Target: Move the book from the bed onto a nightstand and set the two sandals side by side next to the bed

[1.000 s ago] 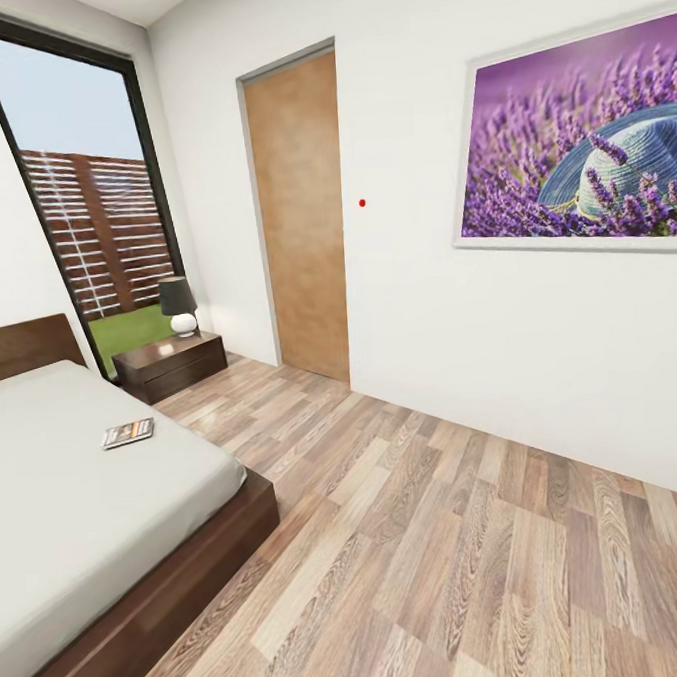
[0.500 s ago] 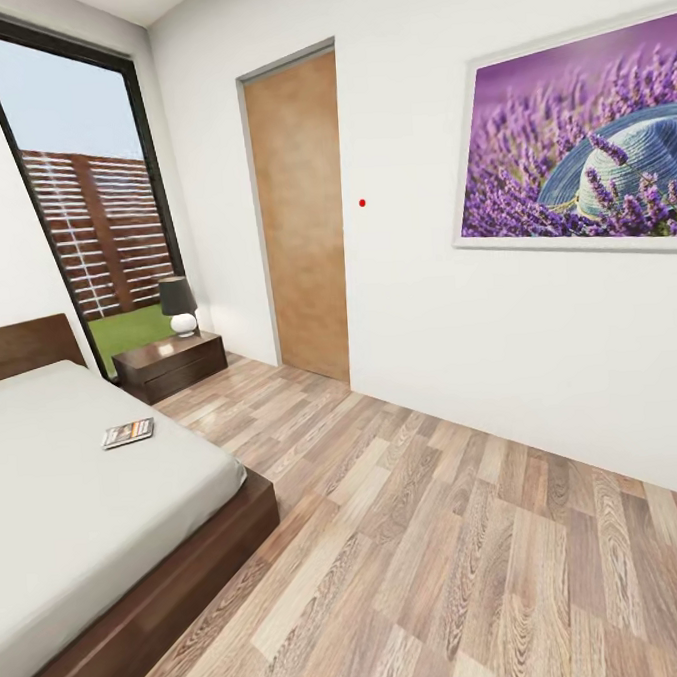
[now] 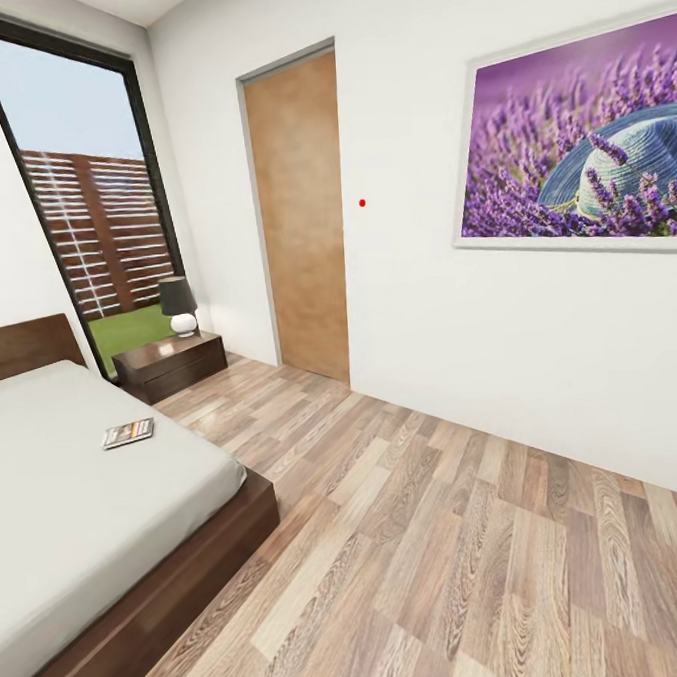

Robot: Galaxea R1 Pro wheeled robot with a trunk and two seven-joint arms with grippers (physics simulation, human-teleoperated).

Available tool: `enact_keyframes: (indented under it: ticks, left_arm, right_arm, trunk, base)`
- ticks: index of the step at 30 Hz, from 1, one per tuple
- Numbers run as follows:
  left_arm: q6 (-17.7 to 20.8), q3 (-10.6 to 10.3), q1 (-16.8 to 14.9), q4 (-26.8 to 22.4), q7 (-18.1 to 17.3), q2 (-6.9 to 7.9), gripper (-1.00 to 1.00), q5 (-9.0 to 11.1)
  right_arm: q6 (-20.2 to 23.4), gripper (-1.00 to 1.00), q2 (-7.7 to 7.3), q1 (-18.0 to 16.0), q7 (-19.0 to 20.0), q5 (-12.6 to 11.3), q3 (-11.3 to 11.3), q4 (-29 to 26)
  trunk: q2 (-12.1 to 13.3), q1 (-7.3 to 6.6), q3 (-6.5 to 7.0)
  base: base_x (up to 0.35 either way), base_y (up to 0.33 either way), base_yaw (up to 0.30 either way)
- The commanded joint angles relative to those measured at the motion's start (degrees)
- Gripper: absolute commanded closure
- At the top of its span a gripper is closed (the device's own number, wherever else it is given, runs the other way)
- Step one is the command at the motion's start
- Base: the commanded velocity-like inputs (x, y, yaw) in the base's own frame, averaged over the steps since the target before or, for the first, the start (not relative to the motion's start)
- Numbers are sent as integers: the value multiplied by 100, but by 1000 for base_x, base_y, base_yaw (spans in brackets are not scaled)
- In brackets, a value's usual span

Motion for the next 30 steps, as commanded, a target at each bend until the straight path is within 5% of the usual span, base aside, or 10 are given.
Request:
enact_keyframes:
  ticks: [1, 11, 21, 30]
  left_arm:
    - [67, 7, -11, -59, 44, -13, -100, 166]
    - [268, 13, -401, -133, 630, -41, -100, 739]
    - [670, 10, -1004, -201, 752, -75, -100, 820]
    - [1022, -6, -1571, -233, 770, -397, -100, 804]
  right_arm:
    - [4, -100, -48, -2, -34, -121, -23, -49]
    - [35, -100, -175, -2, -48, -685, -27, -271]
    - [146, -100, -189, -2, -51, -890, -29, -986]
    - [477, -100, -190, -2, -33, -917, -32, -1604]
  trunk:
    - [-3, 0, -5]
    - [-3, 0, -5]
    - [-3, 0, -5]
    - [-3, 0, -5]
  base:
    - [0, 0, 0]
    - [0, 0, 0]
    - [0, 0, 0]
    - [0, 0, 0]
